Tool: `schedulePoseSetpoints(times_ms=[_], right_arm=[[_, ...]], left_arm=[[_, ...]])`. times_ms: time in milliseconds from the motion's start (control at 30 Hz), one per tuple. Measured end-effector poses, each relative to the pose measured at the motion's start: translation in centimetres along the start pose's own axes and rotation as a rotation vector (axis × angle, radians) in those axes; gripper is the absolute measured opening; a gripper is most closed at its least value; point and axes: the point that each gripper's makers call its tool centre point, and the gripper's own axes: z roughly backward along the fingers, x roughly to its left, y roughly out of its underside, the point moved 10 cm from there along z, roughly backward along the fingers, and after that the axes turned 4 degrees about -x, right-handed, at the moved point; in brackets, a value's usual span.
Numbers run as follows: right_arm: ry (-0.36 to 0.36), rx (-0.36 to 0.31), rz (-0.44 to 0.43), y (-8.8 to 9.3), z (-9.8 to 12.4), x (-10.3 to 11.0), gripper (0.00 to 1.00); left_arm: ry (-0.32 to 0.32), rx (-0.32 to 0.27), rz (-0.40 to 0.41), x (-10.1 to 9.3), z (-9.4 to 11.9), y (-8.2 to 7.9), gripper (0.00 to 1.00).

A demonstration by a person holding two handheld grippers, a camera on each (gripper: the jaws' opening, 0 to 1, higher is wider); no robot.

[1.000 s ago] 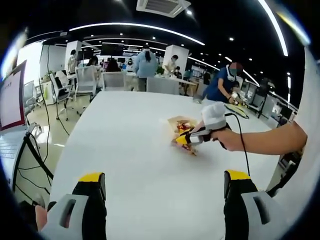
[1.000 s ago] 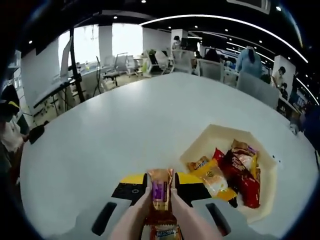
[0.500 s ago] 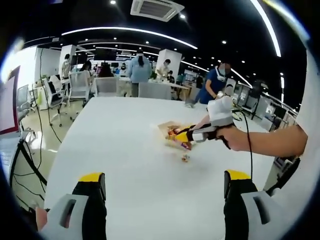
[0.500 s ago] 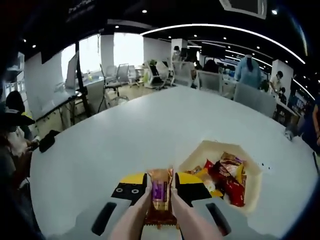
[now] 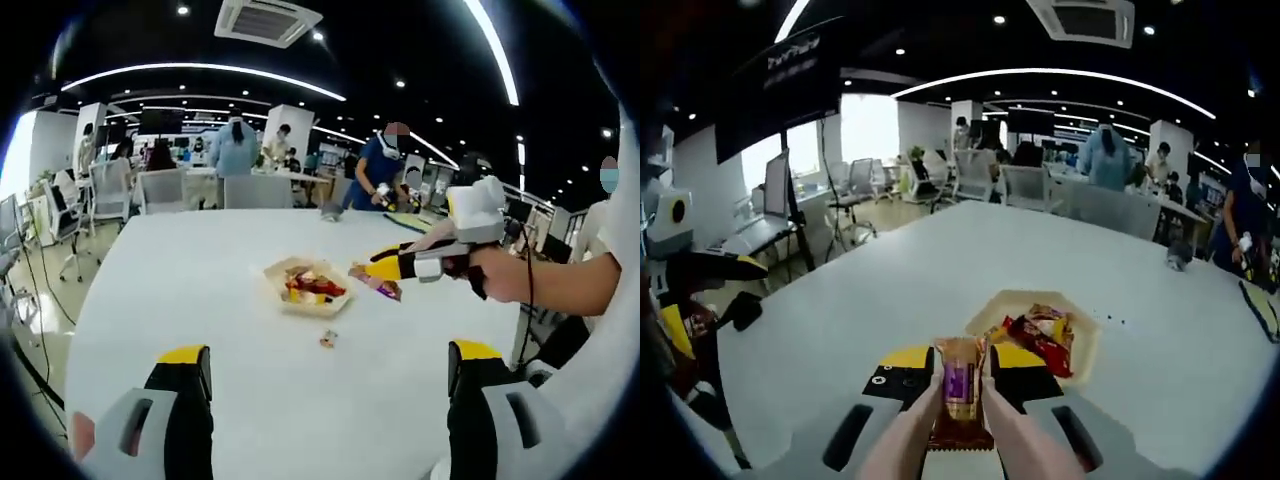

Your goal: Place the target food into the container with the food tongs after gripping and lifting it, then release it inside without dropping or visibly crushing the food.

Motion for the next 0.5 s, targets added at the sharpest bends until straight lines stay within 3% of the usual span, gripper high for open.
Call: schedulePoseSetpoints(times_ms=[267,500], right_arm=[[0.123,-0.011,-0.058,1.8,5.5,-1.3,0.21],[0.180,-0.016,-0.099,2.8,8.4,-1.5,0.21]], left_arm=[[0.096,0.006,-0.043,-1.5,-2.4,-0.5,0.98],[0.149,0.031,-0.038,-2.3,-3.4,0.1,0.98]])
